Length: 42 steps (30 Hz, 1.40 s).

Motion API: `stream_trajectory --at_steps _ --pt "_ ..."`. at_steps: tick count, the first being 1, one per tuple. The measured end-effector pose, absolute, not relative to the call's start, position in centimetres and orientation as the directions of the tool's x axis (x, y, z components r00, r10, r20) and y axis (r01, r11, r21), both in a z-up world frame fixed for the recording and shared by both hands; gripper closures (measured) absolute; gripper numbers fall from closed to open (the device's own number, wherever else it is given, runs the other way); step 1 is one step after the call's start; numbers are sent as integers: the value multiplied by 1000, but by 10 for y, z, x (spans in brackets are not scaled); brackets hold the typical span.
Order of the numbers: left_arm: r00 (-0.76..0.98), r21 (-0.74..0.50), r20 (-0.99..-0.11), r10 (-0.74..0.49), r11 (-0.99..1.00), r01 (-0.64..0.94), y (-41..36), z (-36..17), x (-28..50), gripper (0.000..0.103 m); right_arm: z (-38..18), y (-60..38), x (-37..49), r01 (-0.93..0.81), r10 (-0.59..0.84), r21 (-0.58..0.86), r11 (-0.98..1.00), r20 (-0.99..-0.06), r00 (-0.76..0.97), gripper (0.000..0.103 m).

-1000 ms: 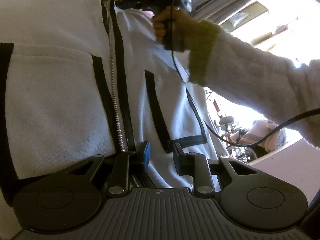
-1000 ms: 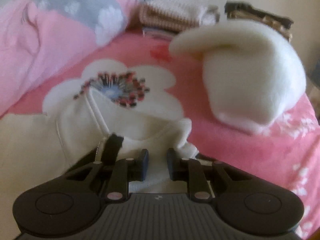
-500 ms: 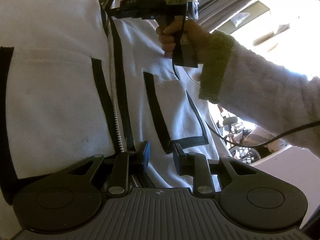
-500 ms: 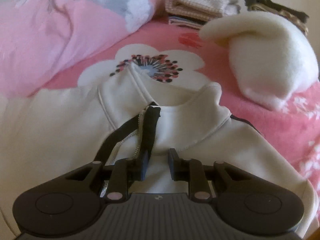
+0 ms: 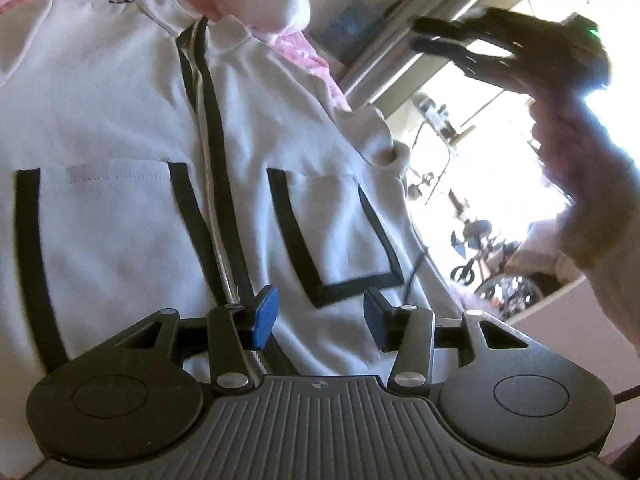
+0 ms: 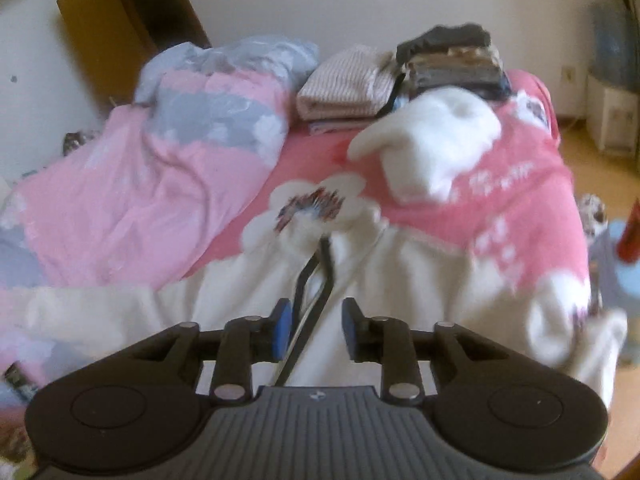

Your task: Fold clothes

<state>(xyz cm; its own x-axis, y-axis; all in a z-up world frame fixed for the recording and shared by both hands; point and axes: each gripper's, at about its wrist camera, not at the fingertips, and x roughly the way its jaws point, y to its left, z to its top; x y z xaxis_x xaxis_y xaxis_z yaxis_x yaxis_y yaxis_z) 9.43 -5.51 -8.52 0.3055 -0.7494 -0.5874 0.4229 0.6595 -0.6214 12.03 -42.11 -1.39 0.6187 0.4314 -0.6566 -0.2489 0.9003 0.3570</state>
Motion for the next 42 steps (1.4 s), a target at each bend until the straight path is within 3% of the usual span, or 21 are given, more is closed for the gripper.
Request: stream_trajectory --at_steps 7,12,14,17,21,26,28,32,35,42 --pt "322 -538 -695 -643 762 361 -30 -73 76 55 -63 -392 42 -284 456 358 890 -735 502 71" --pt "327 -475 -733 -596 793 381 -26 -68 56 55 -132 -358 9 -393 314 146 908 -859 405 72" --pt "325 -435 -746 -581 795 424 -34 -66 47 55 -144 -349 0 -427 252 51 903 -868 428 72" --pt "326 -378 -747 -579 774 508 -50 -64 36 55 -130 -342 -10 -429 216 -5 903 -859 465 72" --pt "326 -307 -739 -589 726 615 -75 -65 26 55 -101 -345 -39 -495 315 47 868 -822 475 72" --pt "348 -148 -775 -527 687 711 -106 -81 11 53 -149 -350 -56 -457 190 -42 888 -874 448 71" --pt "367 -108 -775 -515 680 725 -109 -80 6 53 -139 -353 -56 -415 189 -18 910 -872 452 72" --pt "353 -141 -777 -522 690 710 -102 -80 8 53 -120 -363 -68 -372 209 20 928 -855 475 72" --pt "353 -134 -780 -516 690 712 -102 -81 4 53 -145 -371 -75 -353 154 -10 935 -889 431 72" --pt "319 -170 -795 -515 695 699 -106 -83 2 53 -150 -375 -81 -323 159 1 946 -872 463 71"
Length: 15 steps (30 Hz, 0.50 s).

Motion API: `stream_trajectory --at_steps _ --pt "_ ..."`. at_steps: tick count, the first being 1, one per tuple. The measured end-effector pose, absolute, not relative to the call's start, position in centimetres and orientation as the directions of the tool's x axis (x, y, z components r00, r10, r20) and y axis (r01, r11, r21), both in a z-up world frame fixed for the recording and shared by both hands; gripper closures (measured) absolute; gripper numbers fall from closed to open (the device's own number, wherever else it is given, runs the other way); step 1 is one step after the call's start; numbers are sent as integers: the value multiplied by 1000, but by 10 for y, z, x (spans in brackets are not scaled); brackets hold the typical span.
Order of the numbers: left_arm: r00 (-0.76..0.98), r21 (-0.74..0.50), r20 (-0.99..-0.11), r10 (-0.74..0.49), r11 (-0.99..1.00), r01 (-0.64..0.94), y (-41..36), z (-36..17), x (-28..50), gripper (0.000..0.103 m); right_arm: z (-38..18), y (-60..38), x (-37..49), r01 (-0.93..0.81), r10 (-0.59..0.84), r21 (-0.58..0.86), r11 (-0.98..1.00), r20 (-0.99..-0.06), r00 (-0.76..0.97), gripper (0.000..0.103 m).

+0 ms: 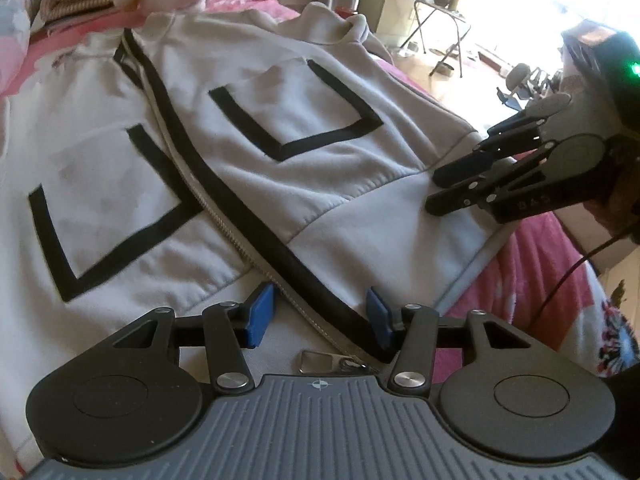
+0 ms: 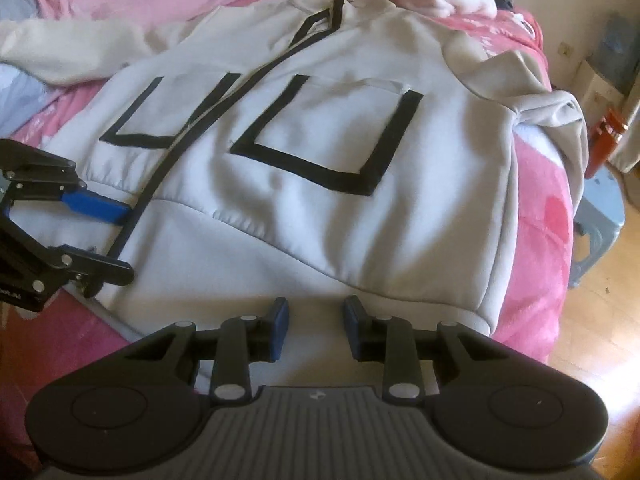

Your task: Fold clothes

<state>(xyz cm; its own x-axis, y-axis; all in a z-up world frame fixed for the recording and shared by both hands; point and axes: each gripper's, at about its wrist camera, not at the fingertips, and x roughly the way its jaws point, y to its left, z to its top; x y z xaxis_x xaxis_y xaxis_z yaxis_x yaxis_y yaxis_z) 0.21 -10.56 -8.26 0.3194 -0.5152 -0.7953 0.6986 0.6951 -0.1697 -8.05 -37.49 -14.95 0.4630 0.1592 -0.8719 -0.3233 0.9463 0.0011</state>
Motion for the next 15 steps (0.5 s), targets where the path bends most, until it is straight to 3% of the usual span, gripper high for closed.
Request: stream_trajectory --at_steps 8,13,15 --pt "326 -233 -761 -561 706 669 -92 -75 2 52 -130 -377 -75 -256 177 53 965 -854 489 69" --pt "383 -262 -707 -595 723 640 -80 -58 10 49 -96 -385 -73 -197 270 188 962 -739 617 52" --pt "410 -268 -691 -595 738 620 -77 -51 16 43 -89 -386 -65 -170 277 219 961 -715 642 34"
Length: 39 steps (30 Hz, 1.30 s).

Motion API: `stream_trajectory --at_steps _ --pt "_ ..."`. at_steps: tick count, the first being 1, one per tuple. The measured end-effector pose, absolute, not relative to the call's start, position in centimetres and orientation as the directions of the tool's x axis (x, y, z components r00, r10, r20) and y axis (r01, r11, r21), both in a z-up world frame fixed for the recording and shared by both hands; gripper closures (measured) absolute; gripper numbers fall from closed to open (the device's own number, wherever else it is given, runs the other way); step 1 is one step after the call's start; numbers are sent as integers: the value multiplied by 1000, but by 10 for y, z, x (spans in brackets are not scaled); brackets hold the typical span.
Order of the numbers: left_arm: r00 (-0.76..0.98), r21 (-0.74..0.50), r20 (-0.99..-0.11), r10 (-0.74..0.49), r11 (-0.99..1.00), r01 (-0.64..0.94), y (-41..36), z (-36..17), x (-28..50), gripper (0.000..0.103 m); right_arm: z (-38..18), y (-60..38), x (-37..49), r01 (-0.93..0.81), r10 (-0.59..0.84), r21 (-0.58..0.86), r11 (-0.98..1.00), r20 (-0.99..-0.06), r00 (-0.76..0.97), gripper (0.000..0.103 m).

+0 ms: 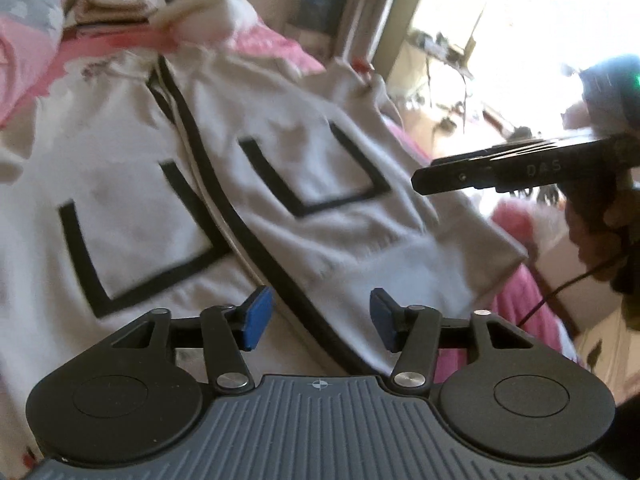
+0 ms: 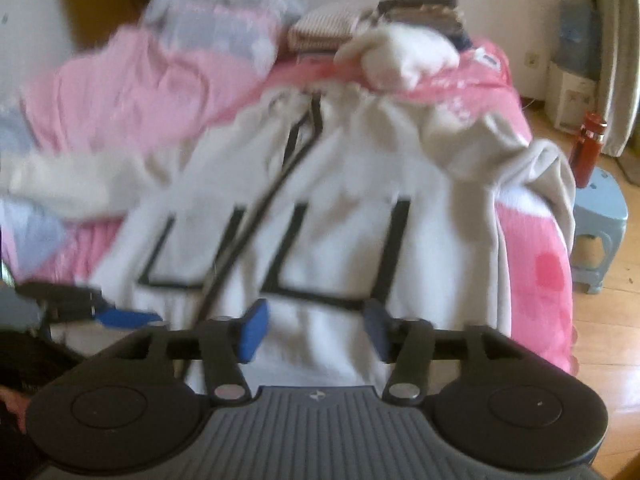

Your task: Fold clothes

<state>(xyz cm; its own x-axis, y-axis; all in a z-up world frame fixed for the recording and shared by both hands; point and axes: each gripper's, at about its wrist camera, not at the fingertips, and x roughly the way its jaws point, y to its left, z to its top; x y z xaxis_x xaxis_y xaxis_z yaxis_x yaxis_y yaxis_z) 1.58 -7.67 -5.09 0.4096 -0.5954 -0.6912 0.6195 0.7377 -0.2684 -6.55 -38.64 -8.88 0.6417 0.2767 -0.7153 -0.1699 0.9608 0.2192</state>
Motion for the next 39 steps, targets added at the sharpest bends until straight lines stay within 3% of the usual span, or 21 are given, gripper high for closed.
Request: stream_trajectory --at_steps 4,6,9,17,21,24,32,39 --pt "500 -229 -658 -563 782 580 -69 -32 27 24 -76 -392 -50 -125 289 279 952 -685 669 21" --pt "538 -196 -642 -546 796 573 -65 -21 32 10 -68 -395 -47 -108 293 303 947 -673 679 7" --pt "574 -138 -631 -522 804 579 -64 -3 41 4 -53 -399 -45 -101 302 331 938 -639 708 0" --pt "628 -118 -624 -466 850 514 -65 31 74 0 -23 -405 -33 -35 220 313 949 -577 787 0" --pt "694 -4 -586 -418 858 513 -76 38 95 0 -26 -400 -23 -35 178 258 966 -555 813 0" --pt "674 19 -610 -417 842 539 -92 36 114 0 -36 -390 -10 -51 168 210 976 -588 791 0" --pt "615 -78 -643 -457 837 541 -122 -11 139 0 -80 -377 13 -59 99 82 995 -677 729 0" --pt "550 -148 -676 -491 821 551 -134 -39 158 7 -94 -460 34 154 75 280 948 -663 745 0"
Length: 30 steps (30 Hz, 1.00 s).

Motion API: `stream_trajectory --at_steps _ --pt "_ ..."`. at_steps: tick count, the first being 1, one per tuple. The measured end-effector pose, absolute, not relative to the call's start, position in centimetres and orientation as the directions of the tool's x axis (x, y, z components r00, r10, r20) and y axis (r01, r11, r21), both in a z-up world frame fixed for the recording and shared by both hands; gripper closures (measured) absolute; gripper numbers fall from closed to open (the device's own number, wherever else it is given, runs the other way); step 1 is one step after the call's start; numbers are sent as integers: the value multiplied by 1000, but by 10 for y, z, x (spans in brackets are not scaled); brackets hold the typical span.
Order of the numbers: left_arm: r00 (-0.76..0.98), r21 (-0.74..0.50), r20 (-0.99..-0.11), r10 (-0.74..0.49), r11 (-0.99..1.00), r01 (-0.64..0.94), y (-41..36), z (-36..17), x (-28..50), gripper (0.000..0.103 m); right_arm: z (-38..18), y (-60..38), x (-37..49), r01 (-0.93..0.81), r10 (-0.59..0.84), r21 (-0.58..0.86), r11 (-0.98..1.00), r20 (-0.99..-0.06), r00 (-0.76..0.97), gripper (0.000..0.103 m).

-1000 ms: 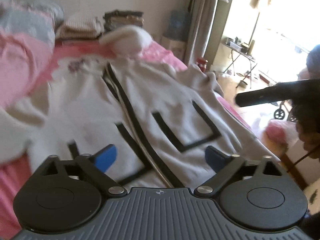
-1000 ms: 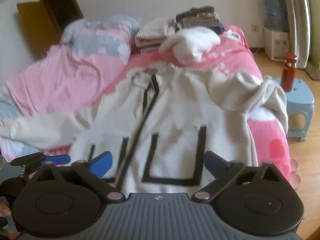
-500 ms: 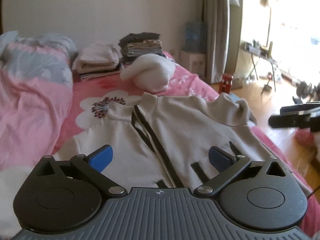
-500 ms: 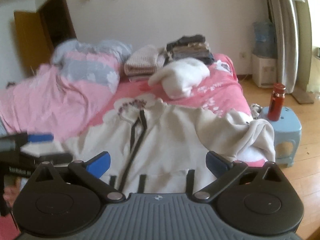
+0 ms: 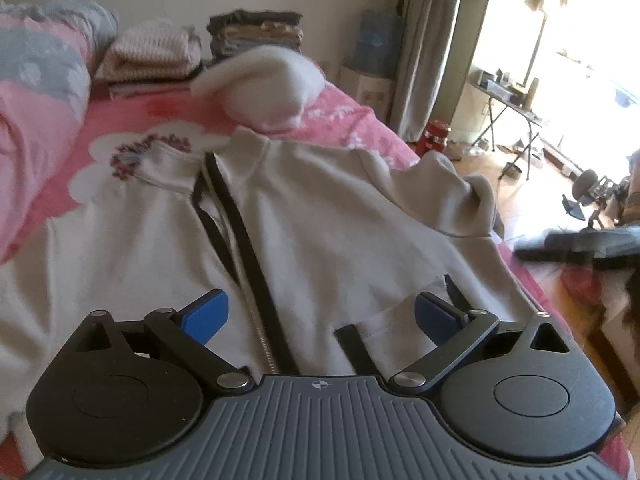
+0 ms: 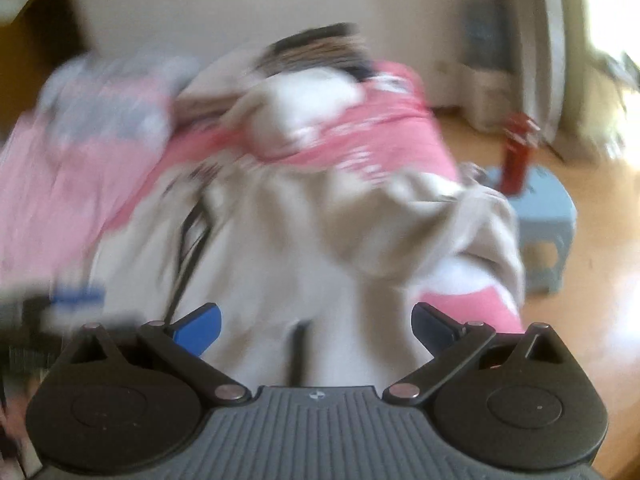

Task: Fold clothes
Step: 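Grasp the hoodie sleeve with the right tool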

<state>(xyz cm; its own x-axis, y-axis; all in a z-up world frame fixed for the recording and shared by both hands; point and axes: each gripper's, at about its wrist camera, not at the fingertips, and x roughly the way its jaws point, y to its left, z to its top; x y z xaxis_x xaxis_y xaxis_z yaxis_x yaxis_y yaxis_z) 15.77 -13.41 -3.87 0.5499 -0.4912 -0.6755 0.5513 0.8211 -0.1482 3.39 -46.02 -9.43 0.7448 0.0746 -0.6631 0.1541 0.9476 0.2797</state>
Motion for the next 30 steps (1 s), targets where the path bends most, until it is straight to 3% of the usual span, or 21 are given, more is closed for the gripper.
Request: stream_trajectory --at_steps 2,4,8,12,16,19,21,22,30 --pt "534 -143 -693 -485 818 558 -138 -47 161 12 -101 -500 44 255 57 372 893 -655 754 0" --pt "513 -142 -711 -480 813 564 -142 -56 164 24 -109 -538 55 344 36 452 823 -646 762 0" --pt "466 -158 -744 -478 805 572 -145 -71 165 34 -123 -595 83 452 38 554 699 -660 750 11" --pt "450 -152 -759 -470 801 579 -146 -80 161 37 -126 -609 117 470 1 504 724 -682 731 25" --pt "453 -147 -759 -468 801 580 -146 -82 161 37 -138 -613 151 484 3 447 752 -737 676 31" --pt "452 -149 -760 -467 802 578 -146 -82 161 38 -154 -617 168 522 14 417 744 -791 612 54" --pt "453 -148 -760 -466 803 578 -147 -83 161 38 -159 -619 170 531 27 427 732 -797 604 83" --pt "452 -148 -761 -466 803 578 -147 -83 161 39 -156 -617 167 525 16 424 738 -789 614 87" --pt "449 -159 -762 -466 807 568 -145 -82 161 41 -93 -560 111 269 32 400 876 -605 795 91"
